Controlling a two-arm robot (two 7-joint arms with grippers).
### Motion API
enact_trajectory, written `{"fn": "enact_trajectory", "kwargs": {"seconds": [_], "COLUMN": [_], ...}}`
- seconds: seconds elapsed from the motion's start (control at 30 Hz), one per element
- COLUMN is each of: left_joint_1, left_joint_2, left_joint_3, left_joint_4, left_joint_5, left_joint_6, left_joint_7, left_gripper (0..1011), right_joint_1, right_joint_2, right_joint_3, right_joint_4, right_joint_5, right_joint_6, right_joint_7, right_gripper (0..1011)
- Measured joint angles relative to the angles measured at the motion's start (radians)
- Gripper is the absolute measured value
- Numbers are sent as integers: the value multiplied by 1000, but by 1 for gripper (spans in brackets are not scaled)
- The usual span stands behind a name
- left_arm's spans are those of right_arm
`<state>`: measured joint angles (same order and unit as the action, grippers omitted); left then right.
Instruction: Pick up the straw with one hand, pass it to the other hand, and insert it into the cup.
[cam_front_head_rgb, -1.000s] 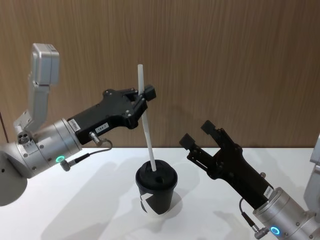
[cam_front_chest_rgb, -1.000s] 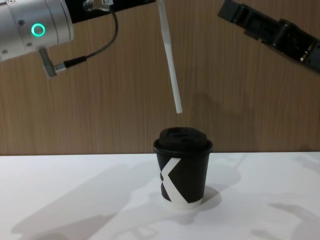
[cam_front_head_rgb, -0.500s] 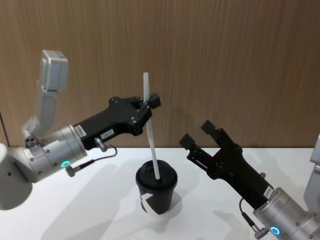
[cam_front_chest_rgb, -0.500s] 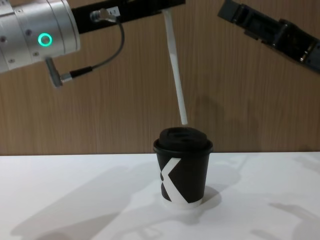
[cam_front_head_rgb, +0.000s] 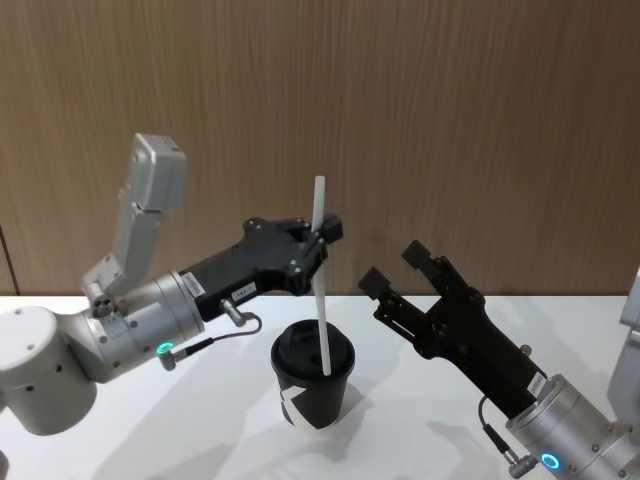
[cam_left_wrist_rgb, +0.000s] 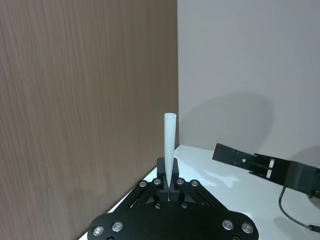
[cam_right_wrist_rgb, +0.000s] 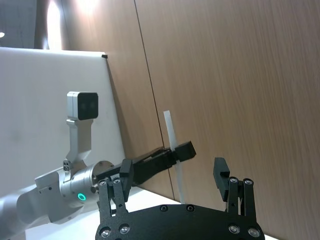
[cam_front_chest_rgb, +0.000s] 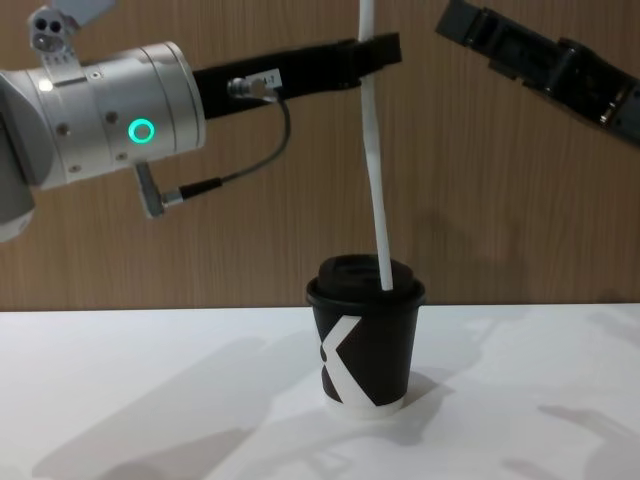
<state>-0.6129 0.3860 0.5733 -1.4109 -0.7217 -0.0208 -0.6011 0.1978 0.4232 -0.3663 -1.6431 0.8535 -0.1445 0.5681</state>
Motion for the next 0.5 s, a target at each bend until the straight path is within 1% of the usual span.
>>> {"fn": "enact_trajectory", "kwargs": {"seconds": [0.3,0.5], "left_joint_1": [-1,-2], "left_joint_2": [-16,-22], "left_joint_3": [10,10], "left_joint_4": [13,13], "left_joint_5": [31,39], "left_joint_6": [-18,-23], "left_joint_7": [10,10], "left_gripper": [6,7], "right_joint_1": [0,0], "right_joint_2": [0,0], "right_joint_3": [0,0], "right_joint_4": [0,0], "right_joint_5": [0,0], "right_joint_6": [0,0], "right_joint_7": [0,0], "right_gripper": [1001,1001]}}
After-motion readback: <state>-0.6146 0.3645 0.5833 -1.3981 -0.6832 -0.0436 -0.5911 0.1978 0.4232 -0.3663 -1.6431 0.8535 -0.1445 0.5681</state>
